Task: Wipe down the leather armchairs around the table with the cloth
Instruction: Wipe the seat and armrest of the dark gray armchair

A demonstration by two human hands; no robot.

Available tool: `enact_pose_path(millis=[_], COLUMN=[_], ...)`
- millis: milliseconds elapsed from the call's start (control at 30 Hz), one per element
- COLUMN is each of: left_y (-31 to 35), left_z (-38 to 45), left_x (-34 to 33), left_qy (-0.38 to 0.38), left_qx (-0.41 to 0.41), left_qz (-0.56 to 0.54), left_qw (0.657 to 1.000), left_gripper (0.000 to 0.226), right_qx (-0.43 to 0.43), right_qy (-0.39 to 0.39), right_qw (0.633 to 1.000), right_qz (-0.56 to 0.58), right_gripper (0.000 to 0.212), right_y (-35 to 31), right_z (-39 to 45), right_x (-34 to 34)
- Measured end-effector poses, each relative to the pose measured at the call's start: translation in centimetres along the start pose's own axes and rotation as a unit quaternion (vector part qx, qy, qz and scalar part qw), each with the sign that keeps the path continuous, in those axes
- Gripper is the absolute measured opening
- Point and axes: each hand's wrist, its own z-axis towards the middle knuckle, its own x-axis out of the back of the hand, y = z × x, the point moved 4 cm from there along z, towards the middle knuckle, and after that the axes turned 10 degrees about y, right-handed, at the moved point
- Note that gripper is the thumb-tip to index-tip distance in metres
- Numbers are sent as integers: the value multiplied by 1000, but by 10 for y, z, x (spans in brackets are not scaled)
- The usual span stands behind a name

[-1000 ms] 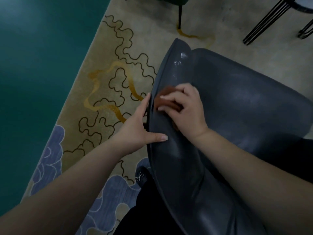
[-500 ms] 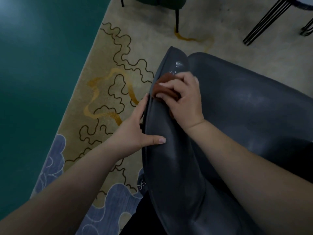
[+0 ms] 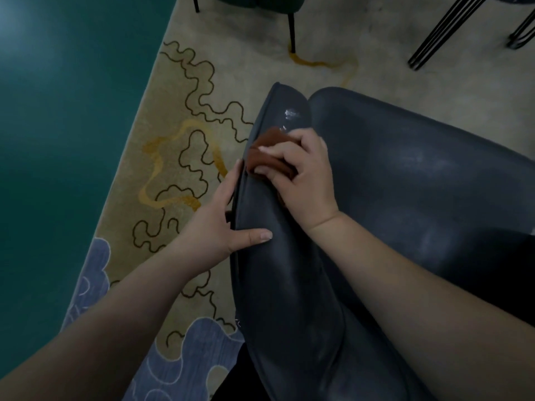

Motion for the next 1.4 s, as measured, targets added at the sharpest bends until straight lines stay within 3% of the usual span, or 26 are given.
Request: enact_pose_path(millis=[100,167,300,433,533,600,700,867,1033,1200,1400], left_y=[1,3,14,21,18,16,16,19,17,15,14], left_z=[-1,3,17,23,21,20,19,21,19,20,19], left_x=[-2,-4,-14,-28,-28,-26,-26,-26,-25,-25,-26], left_qy=[25,48,96,191,209,217,221,232,232,232,232], left_qx=[0,4,4,-7,-29,-38,-33,-41,-20,-21,-20], left_qz=[14,25,29,103,121,113,112,118,105,109,105], left_qw=[1000,999,995,976,970,969,968,965,967,966,967], left_gripper=[107,100,95,91,88,86,84,83,83,83,82], right_qx=[-10,-67,-259,-325,-331,-316,-273,-158,-264,-78,-245], right_qy=[-38,-40,86,141,131,77,17,-22,48,4,43], right_qw=[998,993,951,919,919,936,959,983,954,996,965], right_qz=[39,93,146,170,170,137,80,96,134,44,81], right_gripper=[21,17,11,12,13,20,30,27,13,41,33], right_y=[1,5,29,55,67,70,65,36,43,32,51], right_z=[-15,-12,16,47,71,80,78,47,50,39,51], right_x=[8,12,10,2,-10,-21,-24,-13,-9,-16,-17])
